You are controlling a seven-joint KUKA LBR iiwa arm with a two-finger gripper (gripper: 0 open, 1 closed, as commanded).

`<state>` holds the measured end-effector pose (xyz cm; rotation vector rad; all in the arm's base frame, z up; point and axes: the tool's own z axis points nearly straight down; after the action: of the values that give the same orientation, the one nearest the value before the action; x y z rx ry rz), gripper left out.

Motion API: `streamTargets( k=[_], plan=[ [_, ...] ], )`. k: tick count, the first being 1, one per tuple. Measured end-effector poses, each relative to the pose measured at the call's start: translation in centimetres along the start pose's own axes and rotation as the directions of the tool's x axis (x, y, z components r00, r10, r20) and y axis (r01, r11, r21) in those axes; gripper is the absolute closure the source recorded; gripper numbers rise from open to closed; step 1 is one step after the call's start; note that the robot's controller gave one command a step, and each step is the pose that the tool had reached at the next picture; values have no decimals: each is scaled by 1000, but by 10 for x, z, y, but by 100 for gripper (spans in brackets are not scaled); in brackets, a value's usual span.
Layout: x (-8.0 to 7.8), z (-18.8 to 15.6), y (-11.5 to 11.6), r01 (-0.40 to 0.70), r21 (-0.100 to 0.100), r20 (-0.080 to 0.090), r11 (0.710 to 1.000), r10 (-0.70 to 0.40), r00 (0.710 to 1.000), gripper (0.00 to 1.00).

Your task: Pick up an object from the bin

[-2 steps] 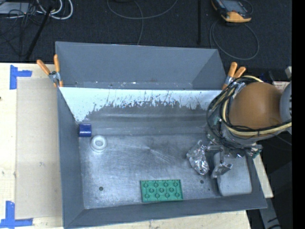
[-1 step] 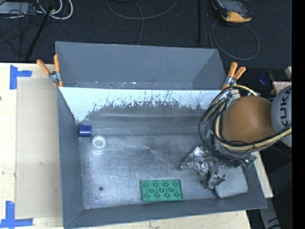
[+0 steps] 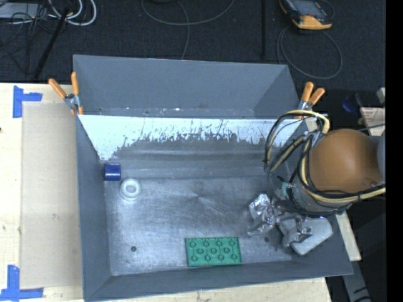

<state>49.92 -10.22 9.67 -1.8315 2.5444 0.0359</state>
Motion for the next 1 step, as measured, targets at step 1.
streamTargets(
  k=[1],
  plan=[
    [-51,19,-74,24,10,-9,1000,-24,1000,0]
  ],
)
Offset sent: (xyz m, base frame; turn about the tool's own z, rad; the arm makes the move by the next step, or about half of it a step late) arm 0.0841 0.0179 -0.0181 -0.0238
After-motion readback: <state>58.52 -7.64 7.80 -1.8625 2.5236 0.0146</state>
